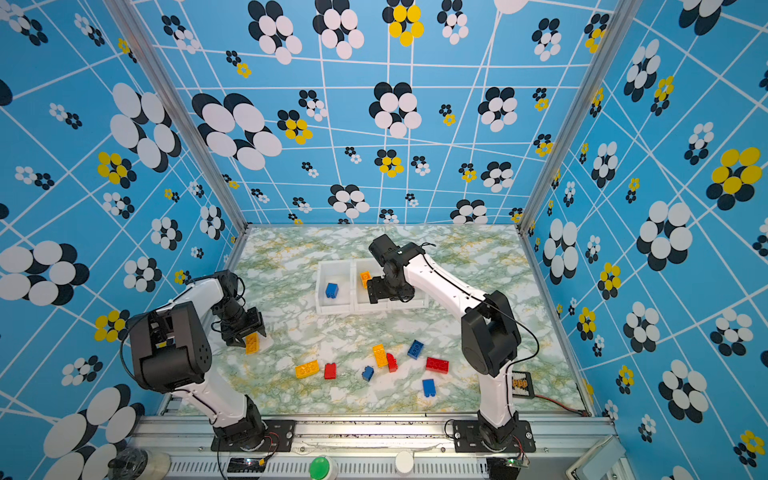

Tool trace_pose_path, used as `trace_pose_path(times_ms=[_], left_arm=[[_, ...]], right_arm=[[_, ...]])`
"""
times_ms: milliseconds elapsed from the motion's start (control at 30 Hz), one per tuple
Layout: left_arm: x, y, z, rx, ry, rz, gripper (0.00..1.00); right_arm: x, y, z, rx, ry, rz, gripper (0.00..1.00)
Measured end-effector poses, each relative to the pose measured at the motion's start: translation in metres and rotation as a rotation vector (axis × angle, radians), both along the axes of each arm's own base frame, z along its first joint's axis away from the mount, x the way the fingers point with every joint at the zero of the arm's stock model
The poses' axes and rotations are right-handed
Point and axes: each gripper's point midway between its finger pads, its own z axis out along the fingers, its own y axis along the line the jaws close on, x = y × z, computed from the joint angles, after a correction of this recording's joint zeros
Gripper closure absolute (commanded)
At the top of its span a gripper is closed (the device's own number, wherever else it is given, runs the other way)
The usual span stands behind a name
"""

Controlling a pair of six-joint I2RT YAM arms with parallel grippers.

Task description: Sort the legos into containers by color

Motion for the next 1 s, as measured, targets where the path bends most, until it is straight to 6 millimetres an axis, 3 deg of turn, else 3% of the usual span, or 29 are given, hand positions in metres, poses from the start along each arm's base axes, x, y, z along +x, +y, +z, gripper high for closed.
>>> trace_pose_path(times_ms=[433,767,1000], left_arm=[[-0.001,-0.002,-0.010,-0.001,0.033,0.003,0.56],[0.001,-0.003,-0.011,0.008,0.033,0.008,0.79],[0.003,-0.007,-0.008,0.016,0.025,-0.014,0.82]], right_arm=[[0.001,-0.004,-0.001,0.010,-0.005,-0.012,0.16],[0.003,-0.006,-0.001,0.009,-0.005,-0.017,0.16],[0.003,-0.006,0.000,0.010,-0.006,-0.018,0.16]])
